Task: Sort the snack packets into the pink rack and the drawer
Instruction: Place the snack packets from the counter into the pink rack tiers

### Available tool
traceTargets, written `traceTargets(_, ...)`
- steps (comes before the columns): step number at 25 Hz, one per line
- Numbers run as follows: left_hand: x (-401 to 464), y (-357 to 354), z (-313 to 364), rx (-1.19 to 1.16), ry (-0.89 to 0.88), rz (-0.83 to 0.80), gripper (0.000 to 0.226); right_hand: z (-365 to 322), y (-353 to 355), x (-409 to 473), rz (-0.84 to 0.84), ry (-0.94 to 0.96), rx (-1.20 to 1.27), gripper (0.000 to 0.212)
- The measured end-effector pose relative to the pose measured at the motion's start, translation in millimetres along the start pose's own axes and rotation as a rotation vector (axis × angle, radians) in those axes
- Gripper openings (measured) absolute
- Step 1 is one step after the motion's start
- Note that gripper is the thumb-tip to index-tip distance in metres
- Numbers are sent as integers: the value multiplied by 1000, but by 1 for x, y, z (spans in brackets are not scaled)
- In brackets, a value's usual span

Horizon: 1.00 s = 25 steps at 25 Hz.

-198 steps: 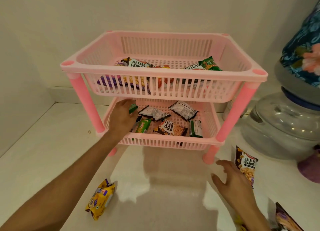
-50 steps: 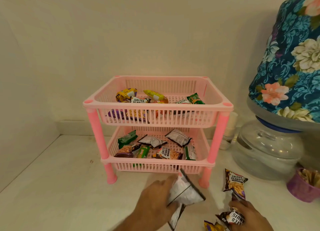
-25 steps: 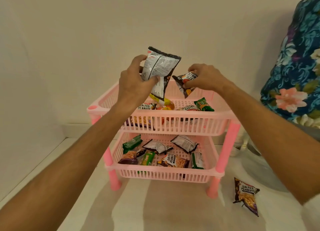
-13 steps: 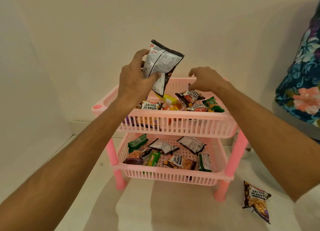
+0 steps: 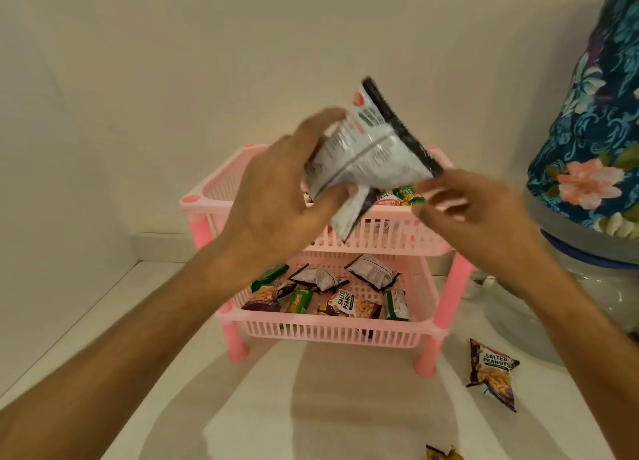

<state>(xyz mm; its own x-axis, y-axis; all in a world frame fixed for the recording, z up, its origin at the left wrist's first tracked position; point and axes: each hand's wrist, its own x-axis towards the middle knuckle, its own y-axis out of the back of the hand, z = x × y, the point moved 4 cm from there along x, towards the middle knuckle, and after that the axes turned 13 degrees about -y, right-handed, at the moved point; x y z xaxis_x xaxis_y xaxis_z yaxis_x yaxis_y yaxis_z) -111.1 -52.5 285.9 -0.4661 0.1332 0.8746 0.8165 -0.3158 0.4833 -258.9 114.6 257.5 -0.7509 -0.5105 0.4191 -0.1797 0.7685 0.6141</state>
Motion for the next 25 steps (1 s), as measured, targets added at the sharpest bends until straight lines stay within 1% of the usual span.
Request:
traceTargets(1, -10, -2, 11, -19, -25, -33, 61, 8, -3, -19, -50, -22, 6, 14)
traceTargets(4, -46, -19, 37, -15, -105, -166, 59, 41, -23, -74, -255, -114, -21, 24)
traceTargets(5, -60, -29, 42, -25, -135, -213, 59, 55, -33, -91, -338, -163, -25, 23)
traceTargets(7, -89, -54, 49, -78, -174, -294, 58, 88, -56, -121, -501, -282, -98, 11)
traceTargets(9, -115, -83, 43, -140, -137, -382, 60, 125, -83, -152, -650, -345, -219, 13)
traceTargets(10, -123, -97, 36, -165, -72, -424, 61, 144, -95, -165, -660, -391, -258, 15)
traceTargets(12, -134, -125, 15, -197, 98, -486, 63, 176, -113, -186, -604, -480, -306, 15)
traceTargets(13, -137, -140, 0, -215, 177, -504, 64, 189, -119, -192, -566, -521, -329, 12)
traceTargets(14, -137, -153, -13, -249, 254, -509, 63, 199, -121, -195, -537, -534, -300, 8)
traceTargets(15, -138, -166, -29, -297, 335, -511, 63, 208, -123, -198, -534, -514, -295, 13)
traceTargets(16, -138, -180, -44, -342, 408, -513, 63, 218, -125, -201, -538, -474, -293, 22)
traceTargets(17, -137, -193, -58, -363, 465, -504, 64, 223, -125, -199, -529, -378, -351, 25)
traceTargets(18, -137, -204, -71, -362, 493, -482, 64, 226, -122, -194, -508, -357, -486, 33)
traceTargets(19, -137, -217, -84, -345, 509, -478, 63, 227, -116, -188, -443, -337, -555, 41)
traceTargets(20, -137, -228, -95, -322, 519, -489, 60, 226, -116, -187, -423, -386, -556, 36)
traceTargets(21, -136, -239, -105, -278, 512, -512, 57, 226, -115, -194, -415, -411, -553, 24)
traceTargets(22, -136, -248, -113, -225, 472, -540, 55, 235, -123, -200, -402, -438, -506, 22)
traceTargets(23, -137, -255, -121, -174, 416, -581, 54, 243, -134, -207, -404, -432, -479, 30)
traceTargets(24, -138, -262, -128, -134, 362, -632, 53, 246, -139, -212, -423, -470, -442, 34)
traceTargets(25, -141, -268, -136, -113, 336, -677, 51, 253, -142, -215, -355, -488, -388, 32)
